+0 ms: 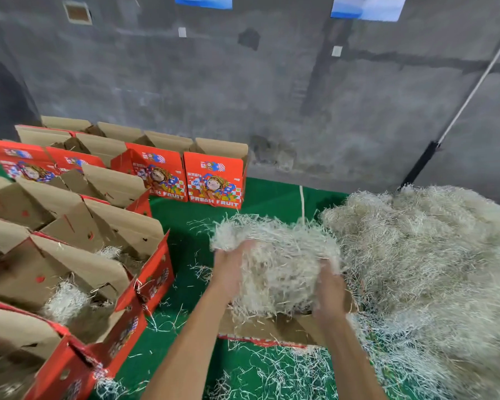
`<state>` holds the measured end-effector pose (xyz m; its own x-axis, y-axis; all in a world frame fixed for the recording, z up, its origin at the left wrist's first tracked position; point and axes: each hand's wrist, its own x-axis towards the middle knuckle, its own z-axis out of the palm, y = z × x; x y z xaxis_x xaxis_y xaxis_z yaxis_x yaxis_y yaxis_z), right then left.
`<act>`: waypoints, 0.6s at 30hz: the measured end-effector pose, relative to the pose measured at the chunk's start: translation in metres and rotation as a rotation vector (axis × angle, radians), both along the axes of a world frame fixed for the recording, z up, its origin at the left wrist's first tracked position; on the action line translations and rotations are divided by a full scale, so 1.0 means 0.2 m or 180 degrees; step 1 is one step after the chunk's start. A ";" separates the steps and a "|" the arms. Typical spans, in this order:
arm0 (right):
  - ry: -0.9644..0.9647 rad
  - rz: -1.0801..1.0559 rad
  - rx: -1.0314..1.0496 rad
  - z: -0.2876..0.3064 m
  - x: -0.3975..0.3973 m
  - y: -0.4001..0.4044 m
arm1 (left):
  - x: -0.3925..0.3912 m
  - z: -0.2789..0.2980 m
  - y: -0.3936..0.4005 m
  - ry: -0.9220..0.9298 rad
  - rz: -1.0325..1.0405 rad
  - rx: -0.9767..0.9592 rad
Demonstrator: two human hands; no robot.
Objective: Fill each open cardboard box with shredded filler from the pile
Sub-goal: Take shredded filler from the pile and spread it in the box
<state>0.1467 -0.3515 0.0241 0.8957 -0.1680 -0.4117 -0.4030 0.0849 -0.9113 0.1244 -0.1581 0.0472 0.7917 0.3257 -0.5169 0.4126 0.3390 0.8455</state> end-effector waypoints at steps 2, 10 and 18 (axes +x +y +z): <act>0.0102 0.0548 -0.0132 0.00 -0.04 0.09 | -0.02 -0.02 -0.11 -0.0054 -0.0414 0.0068; -0.0466 -0.0110 -0.0631 -0.01 0.09 -0.22 | -0.06 0.01 0.12 -0.0208 0.0316 0.0125; -0.0063 0.1919 -0.1239 -0.13 -0.08 0.17 | 0.03 0.07 -0.09 -0.0592 0.0009 -0.1215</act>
